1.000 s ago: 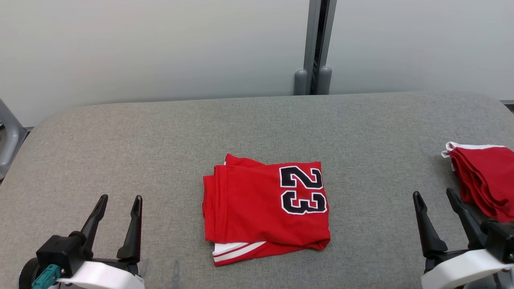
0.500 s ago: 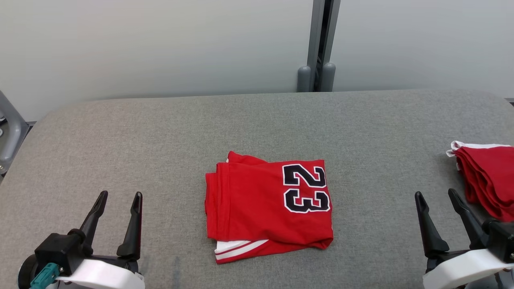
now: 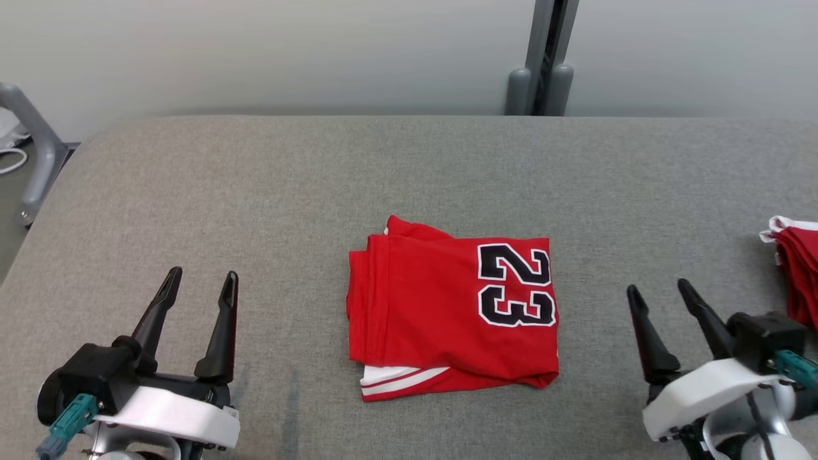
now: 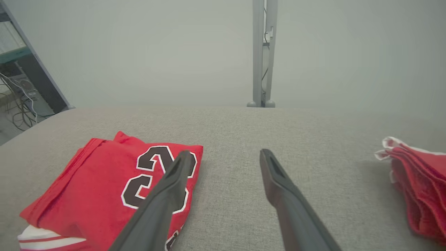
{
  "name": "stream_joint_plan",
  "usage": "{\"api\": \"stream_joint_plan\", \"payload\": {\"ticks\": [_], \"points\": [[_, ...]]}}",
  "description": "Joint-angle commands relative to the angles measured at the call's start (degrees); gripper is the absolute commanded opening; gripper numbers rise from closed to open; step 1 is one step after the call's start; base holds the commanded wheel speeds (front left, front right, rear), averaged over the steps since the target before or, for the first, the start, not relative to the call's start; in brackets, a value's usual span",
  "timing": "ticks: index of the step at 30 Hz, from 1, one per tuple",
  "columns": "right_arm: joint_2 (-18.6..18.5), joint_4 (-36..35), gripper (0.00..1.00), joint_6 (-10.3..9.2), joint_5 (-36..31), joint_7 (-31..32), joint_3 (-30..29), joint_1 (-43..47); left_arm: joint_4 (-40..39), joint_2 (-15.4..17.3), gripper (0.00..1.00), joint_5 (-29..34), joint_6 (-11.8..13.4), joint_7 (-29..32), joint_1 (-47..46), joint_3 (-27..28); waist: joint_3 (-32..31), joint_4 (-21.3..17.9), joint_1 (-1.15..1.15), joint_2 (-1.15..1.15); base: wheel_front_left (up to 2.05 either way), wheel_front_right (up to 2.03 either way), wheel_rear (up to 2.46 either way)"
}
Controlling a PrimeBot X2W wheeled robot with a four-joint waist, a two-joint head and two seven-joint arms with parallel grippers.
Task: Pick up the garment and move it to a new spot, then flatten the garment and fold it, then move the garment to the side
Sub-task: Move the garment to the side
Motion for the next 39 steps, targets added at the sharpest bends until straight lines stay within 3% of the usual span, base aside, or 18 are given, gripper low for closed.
{"api": "stream_joint_plan", "payload": {"ticks": [1,11,19,21,22,28,39], "points": [[-0.2,2.5,1.00,0.00,0.3,0.2,1.4,-2.3,0.4,0.0,1.00,-0.2,-0.7,-0.7,-1.8,-0.2,2.6,1.9,0.00,0.00,0.00,0.00,0.00],[-0.3,18.7,1.00,0.00,2.2,-1.5,7.3,-12.1,4.7,-1.8,1.00,-1.0,-3.4,-3.7,-8.4,-1.8,9.9,6.7,0.00,0.00,0.00,0.00,0.00],[-0.2,27.1,1.00,0.00,3.5,-2.5,9.1,-16.0,8.3,-3.0,1.00,-1.2,-4.6,-5.7,-11.3,-2.6,12.1,8.1,0.00,0.00,0.00,0.00,0.00],[-0.1,28.7,0.22,0.00,3.8,-2.7,9.7,-16.7,9.1,-3.1,1.00,-1.3,-4.9,-6.1,-11.8,-2.6,12.3,8.2,0.00,0.00,0.00,0.00,0.00],[-0.1,29.3,0.00,0.00,3.9,-2.5,10.0,-17.0,9.5,-3.2,1.00,-1.2,-5.0,-6.3,-12.0,-2.6,12.3,8.2,0.00,0.00,0.00,0.00,0.00],[-1.5,29.4,0.00,-0.02,3.5,-3.1,11.4,-17.8,11.3,-3.5,1.00,-0.7,-5.7,-7.0,-12.7,-3.0,11.3,7.4,0.00,0.00,0.00,0.00,0.00],[-7.6,17.3,0.00,-0.01,2.0,0.5,13.6,-10.1,11.2,-2.0,1.00,-0.3,-4.4,-6.8,-8.6,-2.8,4.8,-0.3,0.00,0.00,0.00,0.00,0.00]]}}
